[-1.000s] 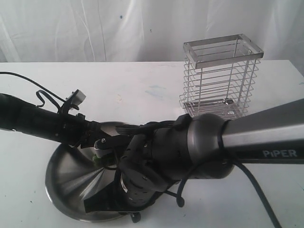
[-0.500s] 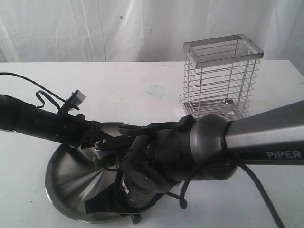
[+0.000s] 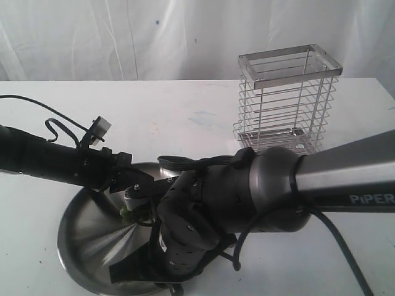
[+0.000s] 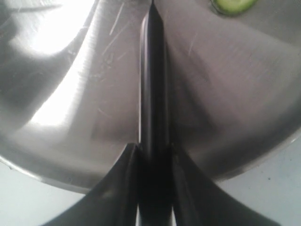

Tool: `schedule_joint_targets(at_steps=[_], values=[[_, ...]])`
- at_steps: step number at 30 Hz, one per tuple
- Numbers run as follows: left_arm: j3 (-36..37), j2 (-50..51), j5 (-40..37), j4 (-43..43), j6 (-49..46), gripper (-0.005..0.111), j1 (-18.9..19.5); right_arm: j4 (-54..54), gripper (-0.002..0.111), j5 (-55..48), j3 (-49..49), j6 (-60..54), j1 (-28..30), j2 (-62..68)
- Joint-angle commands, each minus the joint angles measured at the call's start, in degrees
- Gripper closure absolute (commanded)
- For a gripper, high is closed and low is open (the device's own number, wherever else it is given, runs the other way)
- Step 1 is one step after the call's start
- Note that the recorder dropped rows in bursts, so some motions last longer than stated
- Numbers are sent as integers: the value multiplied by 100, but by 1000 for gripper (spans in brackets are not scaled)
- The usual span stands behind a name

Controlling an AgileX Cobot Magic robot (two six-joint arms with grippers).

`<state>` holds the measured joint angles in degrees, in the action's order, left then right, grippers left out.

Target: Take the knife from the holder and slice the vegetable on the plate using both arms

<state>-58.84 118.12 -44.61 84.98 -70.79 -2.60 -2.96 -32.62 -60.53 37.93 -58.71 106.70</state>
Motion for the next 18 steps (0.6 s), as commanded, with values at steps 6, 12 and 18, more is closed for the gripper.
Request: schedule_joint_targets(at_steps=[6,12,18], values=[[39,22,45,90,-10,107,18,208,108,-1030,125,-225,-3,32],[39,22,78,101,-10,107,18,209,108,-1121,125,-244,-3,32],[-180,22,-705,313,-287,107,18,216,108,-1052,125,-332,-3,32]])
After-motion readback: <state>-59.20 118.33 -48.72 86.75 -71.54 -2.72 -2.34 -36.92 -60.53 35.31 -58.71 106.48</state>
